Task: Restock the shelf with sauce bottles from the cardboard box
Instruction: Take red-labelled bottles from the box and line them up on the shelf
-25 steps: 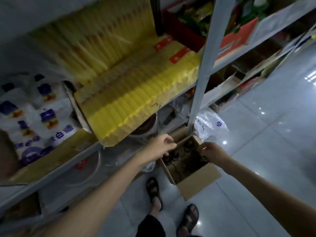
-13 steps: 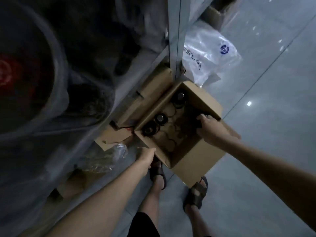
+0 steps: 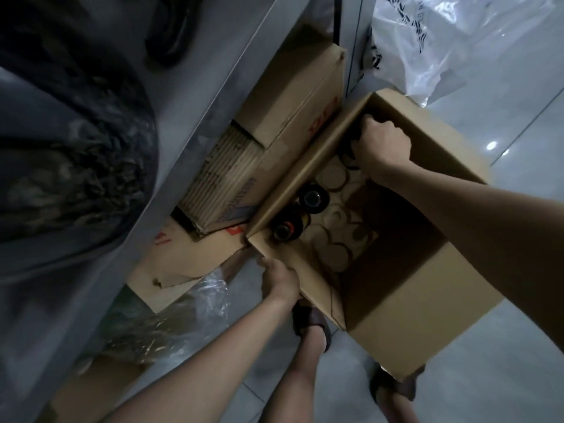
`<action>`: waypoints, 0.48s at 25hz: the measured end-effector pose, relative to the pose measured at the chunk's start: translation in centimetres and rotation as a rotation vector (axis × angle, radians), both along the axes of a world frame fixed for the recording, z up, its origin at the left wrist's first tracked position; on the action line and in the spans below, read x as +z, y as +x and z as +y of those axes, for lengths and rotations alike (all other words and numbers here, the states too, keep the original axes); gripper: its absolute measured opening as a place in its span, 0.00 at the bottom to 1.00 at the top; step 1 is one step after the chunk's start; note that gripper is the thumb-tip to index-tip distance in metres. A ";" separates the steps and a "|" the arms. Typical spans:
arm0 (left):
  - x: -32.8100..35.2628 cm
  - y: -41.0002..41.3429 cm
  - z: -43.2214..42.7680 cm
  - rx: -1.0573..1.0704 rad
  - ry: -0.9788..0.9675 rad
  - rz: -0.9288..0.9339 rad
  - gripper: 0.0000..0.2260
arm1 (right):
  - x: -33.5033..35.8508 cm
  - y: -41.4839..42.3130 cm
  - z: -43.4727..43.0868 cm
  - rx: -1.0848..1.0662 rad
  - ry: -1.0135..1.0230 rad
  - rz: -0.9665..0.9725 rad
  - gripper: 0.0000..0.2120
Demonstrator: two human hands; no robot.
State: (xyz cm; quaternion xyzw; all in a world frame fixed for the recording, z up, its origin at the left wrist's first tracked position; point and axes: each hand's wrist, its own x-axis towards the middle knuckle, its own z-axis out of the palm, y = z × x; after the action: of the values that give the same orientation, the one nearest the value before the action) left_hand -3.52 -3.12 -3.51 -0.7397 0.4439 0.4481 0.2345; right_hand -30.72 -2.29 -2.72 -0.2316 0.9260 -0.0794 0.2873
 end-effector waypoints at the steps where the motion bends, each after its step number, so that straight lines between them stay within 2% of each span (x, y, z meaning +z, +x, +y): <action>1: -0.1 0.0 -0.1 0.006 0.004 -0.010 0.24 | -0.1 0.1 0.2 0.007 -0.011 0.014 0.13; 5: 0.8 0.0 0.0 0.048 0.054 0.001 0.24 | 1.4 1.7 3.8 -0.059 -0.125 -0.024 0.10; 8: 2.8 -0.2 -0.3 0.016 0.094 -0.002 0.31 | 5.9 1.7 6.5 -0.120 -0.249 -0.016 0.09; 10: 6.5 -1.2 0.4 0.027 0.017 0.006 0.30 | 10.7 1.0 7.3 -0.105 -0.320 0.009 0.08; 12: 11.7 -2.7 1.2 -0.126 -0.161 0.072 0.26 | 16.5 0.8 8.0 -0.070 -0.375 0.017 0.05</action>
State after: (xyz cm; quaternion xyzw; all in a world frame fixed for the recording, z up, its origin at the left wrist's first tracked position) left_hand -6.18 -1.93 8.23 -0.7102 0.5322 0.4216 0.1859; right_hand -29.95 5.69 13.82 -0.2495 0.9049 -0.2584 0.2286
